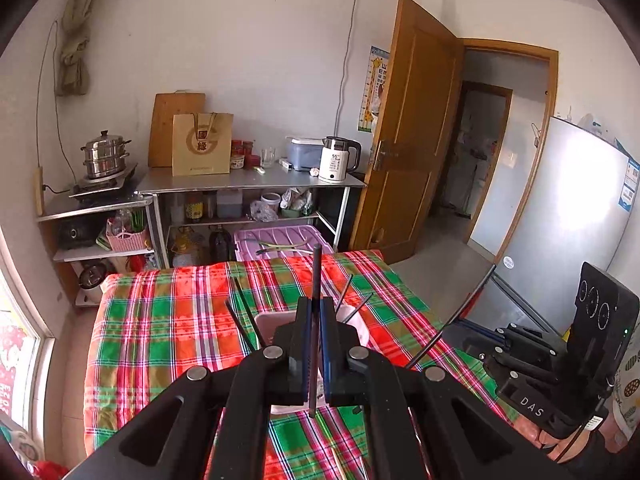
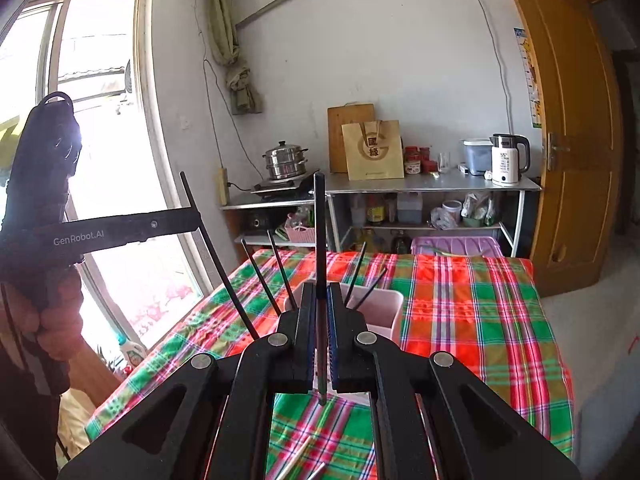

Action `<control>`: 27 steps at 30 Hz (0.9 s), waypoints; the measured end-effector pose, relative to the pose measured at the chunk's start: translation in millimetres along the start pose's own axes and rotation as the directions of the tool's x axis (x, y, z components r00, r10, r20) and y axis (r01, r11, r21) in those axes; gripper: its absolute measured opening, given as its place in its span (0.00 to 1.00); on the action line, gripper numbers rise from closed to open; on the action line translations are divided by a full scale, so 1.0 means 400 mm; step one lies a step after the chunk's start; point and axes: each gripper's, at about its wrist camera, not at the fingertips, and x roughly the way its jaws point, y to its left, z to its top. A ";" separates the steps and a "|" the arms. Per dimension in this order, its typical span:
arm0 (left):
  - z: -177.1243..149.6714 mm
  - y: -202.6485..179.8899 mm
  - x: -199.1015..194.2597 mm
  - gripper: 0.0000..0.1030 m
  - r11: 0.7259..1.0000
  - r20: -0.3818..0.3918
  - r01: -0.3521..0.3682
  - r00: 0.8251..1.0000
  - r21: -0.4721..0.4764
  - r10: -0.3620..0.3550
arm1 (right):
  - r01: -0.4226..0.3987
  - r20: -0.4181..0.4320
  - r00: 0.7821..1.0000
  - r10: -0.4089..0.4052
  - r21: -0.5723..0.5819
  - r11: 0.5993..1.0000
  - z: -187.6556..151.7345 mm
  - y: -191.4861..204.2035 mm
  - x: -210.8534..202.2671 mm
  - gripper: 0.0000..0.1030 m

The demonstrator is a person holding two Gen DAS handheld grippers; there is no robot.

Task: Organize utensils
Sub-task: 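Lift both tools with their chopsticks and carry them over the pink basket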

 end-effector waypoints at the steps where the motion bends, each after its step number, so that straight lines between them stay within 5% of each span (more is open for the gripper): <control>1: 0.016 0.007 0.001 0.03 1.000 0.007 -0.004 1.000 -0.001 0.004 | 0.001 0.007 1.000 -0.001 -0.002 1.000 0.011 0.002 0.005 0.05; 14: 0.068 0.106 0.121 0.03 0.998 -0.003 -0.027 1.000 -0.065 0.027 | 0.018 0.033 0.999 -0.020 0.063 0.998 0.073 -0.018 0.116 0.05; 27: 0.001 0.172 0.260 0.03 0.994 -0.087 -0.021 0.996 -0.107 0.012 | 0.025 -0.052 0.998 -0.020 0.092 0.995 0.002 -0.041 0.235 0.05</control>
